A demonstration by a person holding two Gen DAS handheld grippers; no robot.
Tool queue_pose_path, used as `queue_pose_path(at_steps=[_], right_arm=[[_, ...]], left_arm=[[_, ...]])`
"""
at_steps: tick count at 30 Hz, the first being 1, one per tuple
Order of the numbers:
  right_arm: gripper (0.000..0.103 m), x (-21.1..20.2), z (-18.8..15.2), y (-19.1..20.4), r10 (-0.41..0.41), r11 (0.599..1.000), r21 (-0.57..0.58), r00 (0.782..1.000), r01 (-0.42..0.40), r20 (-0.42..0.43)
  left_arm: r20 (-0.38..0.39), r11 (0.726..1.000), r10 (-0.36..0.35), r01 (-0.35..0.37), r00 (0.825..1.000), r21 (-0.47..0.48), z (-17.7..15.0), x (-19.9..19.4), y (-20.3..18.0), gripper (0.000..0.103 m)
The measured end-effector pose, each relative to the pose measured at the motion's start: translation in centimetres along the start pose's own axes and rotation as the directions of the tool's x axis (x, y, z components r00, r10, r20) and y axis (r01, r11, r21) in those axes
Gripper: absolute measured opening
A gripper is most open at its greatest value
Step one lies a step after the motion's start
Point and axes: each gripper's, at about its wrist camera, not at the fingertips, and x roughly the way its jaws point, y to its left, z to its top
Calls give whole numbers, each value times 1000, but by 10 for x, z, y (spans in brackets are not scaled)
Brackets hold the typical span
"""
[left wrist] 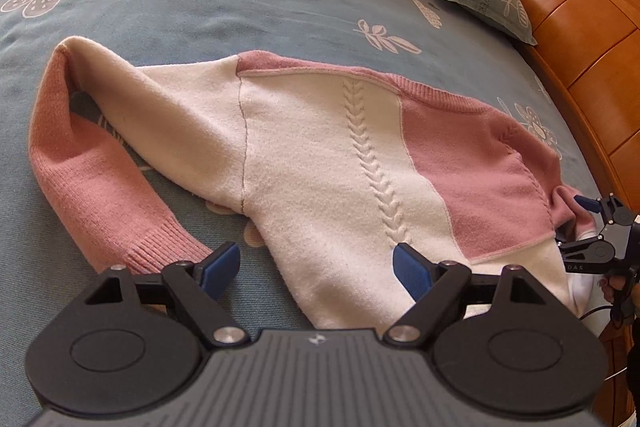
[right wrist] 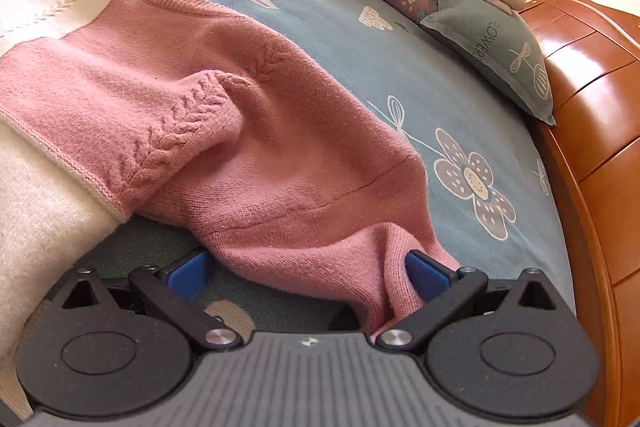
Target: Fold clothes
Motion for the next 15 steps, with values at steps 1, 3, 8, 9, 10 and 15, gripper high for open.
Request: queue_pose_path(at_steps=[1,3,8,9,10,15], right_arm=[[103,-2,0,-3,7,1000,7,1000,-7,-2],[103,-14,-1,-18,50,996,77,999,-51,6],[103,-38,-1,-59,315,864,387,945,-322,83],[103,-39,-2,-62,385,811,431,916,-395,116],[103,-39,-2,-63,454,748,472,878,-467,151],[103,-7,-9,-46,715,394,618,650,-680,259]], left_arm=[[0,1000,-17,17,1000,-10,1,0,1,84],[-5,998,-46,46,999,-32,5,2,1,84],[-49,996,-37,33,998,-84,11,15,5,84],[-58,995,-43,37,997,-96,11,17,6,84],[-63,993,-50,43,997,-106,10,18,6,84],[-81,973,-116,97,990,-210,4,25,21,84]])
